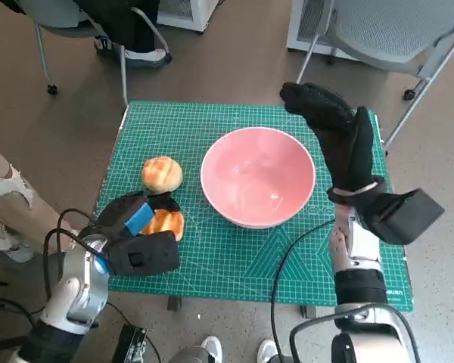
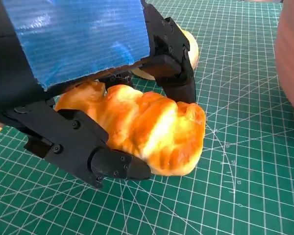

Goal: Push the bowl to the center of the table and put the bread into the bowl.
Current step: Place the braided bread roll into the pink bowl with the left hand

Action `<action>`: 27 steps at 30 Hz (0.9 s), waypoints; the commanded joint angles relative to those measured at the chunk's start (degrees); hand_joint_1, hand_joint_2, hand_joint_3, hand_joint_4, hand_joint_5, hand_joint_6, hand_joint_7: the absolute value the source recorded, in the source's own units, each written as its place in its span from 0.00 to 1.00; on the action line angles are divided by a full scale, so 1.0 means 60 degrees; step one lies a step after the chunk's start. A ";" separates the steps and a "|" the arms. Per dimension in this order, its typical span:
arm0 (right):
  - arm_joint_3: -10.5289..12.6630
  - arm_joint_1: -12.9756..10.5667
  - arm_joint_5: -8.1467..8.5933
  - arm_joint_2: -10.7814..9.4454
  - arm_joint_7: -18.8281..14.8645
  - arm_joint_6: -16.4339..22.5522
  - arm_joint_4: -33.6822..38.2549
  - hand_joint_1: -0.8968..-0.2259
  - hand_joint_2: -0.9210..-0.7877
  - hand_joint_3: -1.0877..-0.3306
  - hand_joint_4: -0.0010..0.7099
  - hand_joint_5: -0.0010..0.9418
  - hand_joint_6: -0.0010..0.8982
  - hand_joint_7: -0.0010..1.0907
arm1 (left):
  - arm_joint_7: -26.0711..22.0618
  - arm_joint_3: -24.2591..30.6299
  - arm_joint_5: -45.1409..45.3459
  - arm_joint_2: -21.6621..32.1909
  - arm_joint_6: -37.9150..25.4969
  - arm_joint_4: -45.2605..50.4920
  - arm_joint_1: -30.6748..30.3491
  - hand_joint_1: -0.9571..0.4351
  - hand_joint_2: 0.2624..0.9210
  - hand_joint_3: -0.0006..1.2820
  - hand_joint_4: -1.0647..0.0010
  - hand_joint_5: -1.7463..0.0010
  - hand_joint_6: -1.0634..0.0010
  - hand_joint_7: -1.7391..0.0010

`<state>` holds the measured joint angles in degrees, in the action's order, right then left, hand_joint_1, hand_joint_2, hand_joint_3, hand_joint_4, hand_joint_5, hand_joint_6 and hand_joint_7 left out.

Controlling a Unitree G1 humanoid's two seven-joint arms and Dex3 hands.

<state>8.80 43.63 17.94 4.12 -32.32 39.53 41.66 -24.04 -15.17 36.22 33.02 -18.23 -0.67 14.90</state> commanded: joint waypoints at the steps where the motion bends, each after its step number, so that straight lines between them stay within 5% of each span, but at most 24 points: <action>1: 0.0038 -0.0165 0.0017 -0.0018 -0.0054 -0.0083 0.0185 0.37 0.00 0.33 0.29 0.00 0.17 0.24 | -0.0293 -0.0057 -0.0161 0.0041 -0.0012 0.0148 -0.0341 0.69 0.77 0.29 0.38 0.23 0.41 0.38; 27: 0.0052 -0.0019 -0.0035 -0.0071 0.0036 -0.0051 0.0380 0.37 0.00 0.32 0.29 0.00 0.16 0.27 | -0.1881 0.1410 -0.1685 0.0653 -0.0187 0.3873 -0.0545 0.69 0.86 0.18 0.31 0.32 0.41 0.35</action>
<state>8.87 43.80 17.85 3.96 -32.29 39.59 42.86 -34.52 -8.33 27.12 36.01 -18.96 19.66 10.42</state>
